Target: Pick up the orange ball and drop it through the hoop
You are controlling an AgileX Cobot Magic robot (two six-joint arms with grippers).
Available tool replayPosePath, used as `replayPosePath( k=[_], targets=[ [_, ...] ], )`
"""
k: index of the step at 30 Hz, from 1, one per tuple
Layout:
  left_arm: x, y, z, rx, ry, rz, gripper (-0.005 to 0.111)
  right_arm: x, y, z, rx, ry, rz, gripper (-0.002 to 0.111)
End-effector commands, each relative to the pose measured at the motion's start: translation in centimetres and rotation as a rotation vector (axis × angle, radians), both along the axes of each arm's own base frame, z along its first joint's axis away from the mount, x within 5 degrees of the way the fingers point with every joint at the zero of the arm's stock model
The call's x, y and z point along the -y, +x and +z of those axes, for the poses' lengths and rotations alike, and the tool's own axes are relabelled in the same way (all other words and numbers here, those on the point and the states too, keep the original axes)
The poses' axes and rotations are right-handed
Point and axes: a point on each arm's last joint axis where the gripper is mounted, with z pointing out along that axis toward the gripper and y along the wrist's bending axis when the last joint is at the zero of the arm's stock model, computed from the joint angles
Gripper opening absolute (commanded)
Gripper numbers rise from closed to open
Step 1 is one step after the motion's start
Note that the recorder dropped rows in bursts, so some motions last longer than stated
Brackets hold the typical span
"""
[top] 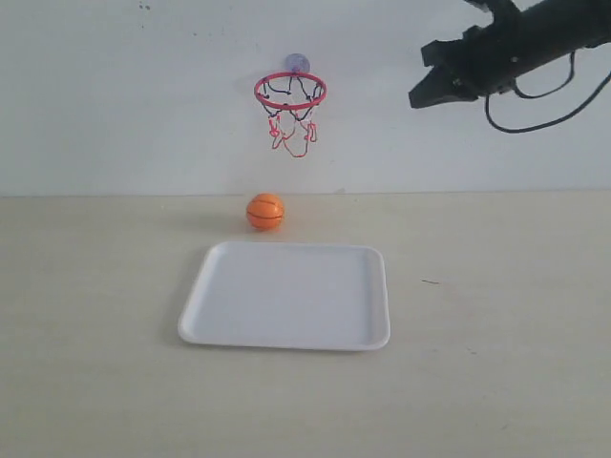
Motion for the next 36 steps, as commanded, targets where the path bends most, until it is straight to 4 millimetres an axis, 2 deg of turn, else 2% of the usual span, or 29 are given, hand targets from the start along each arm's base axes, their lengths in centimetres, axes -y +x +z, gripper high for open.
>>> replayPosePath(
  k=[1, 5, 9, 14, 17, 22, 31, 34, 36],
  targets=[
    [0.0, 0.0, 0.2, 0.012, -0.006, 0.003, 0.004, 2.6, -1.2, 0.8, -0.214, 0.051, -0.178, 0.0],
    [0.0, 0.0, 0.2, 0.012, -0.006, 0.003, 0.004, 2.3, -4.0, 0.3, -0.299, -0.018, -0.176, 0.0],
    [0.0, 0.0, 0.2, 0.012, -0.006, 0.003, 0.004, 1.6, -8.4, -1.4, -0.37, -0.126, -0.087, 0.0],
    [0.0, 0.0, 0.2, 0.012, -0.006, 0.003, 0.004, 1.6, -13.9, -3.2, -0.515, -0.13, -0.079, 0.0],
    [0.0, 0.0, 0.2, 0.012, -0.006, 0.003, 0.004, 1.6, -15.8, -4.4, -0.588, -0.131, -0.083, 0.0],
    [0.0, 0.0, 0.2, 0.012, -0.006, 0.003, 0.004, 1.6, -16.6, -5.7, -0.641, -0.134, -0.08, 0.0],
    [0.0, 0.0, 0.2, 0.012, -0.006, 0.003, 0.004, 1.6, -16.4, -6.4, -0.661, -0.13, -0.079, 0.0],
    [0.0, 0.0, 0.2, 0.012, -0.006, 0.003, 0.004, 1.6, -16.7, -5.6, -0.641, -0.123, -0.081, 0.0],
    [0.0, 0.0, 0.2, 0.012, -0.006, 0.003, 0.004, 1.6, -17.1, -4.0, -0.575, -0.123, -0.099, 0.0]
  ],
)
